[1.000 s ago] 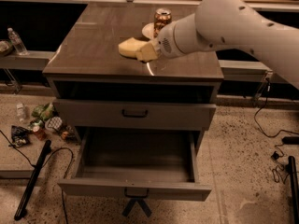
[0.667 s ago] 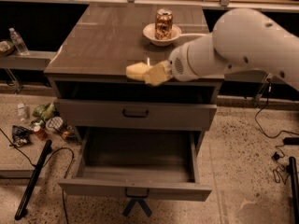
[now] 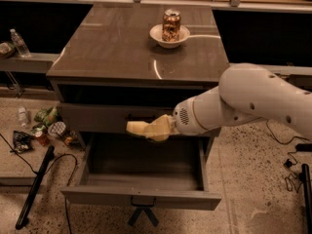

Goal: Place sponge into middle drawer

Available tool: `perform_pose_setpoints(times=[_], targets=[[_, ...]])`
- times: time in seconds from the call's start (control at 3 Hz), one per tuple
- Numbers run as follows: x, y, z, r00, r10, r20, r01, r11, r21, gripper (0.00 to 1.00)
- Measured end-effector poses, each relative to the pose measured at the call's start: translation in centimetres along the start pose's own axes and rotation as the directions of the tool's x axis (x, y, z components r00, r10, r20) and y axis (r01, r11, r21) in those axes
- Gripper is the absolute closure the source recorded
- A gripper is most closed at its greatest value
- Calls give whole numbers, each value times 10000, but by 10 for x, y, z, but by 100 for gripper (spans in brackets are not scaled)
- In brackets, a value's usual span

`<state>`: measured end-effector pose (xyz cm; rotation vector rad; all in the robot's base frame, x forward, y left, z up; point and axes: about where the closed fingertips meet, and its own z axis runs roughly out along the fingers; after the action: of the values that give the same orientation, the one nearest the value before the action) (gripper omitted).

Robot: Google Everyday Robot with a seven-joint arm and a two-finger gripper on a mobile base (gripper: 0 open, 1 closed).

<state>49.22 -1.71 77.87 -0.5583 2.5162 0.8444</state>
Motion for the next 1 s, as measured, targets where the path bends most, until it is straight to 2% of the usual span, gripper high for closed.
perform_pose_setpoints(times=[0.33, 0.67, 1.0], targets=[[41, -16, 68, 9907, 982, -937, -1042, 9926, -617, 100], [41, -16, 68, 9907, 982, -938, -1042, 9926, -616, 100], [49, -37, 83, 9797, 1570, -1249, -1644, 9851, -509, 100]])
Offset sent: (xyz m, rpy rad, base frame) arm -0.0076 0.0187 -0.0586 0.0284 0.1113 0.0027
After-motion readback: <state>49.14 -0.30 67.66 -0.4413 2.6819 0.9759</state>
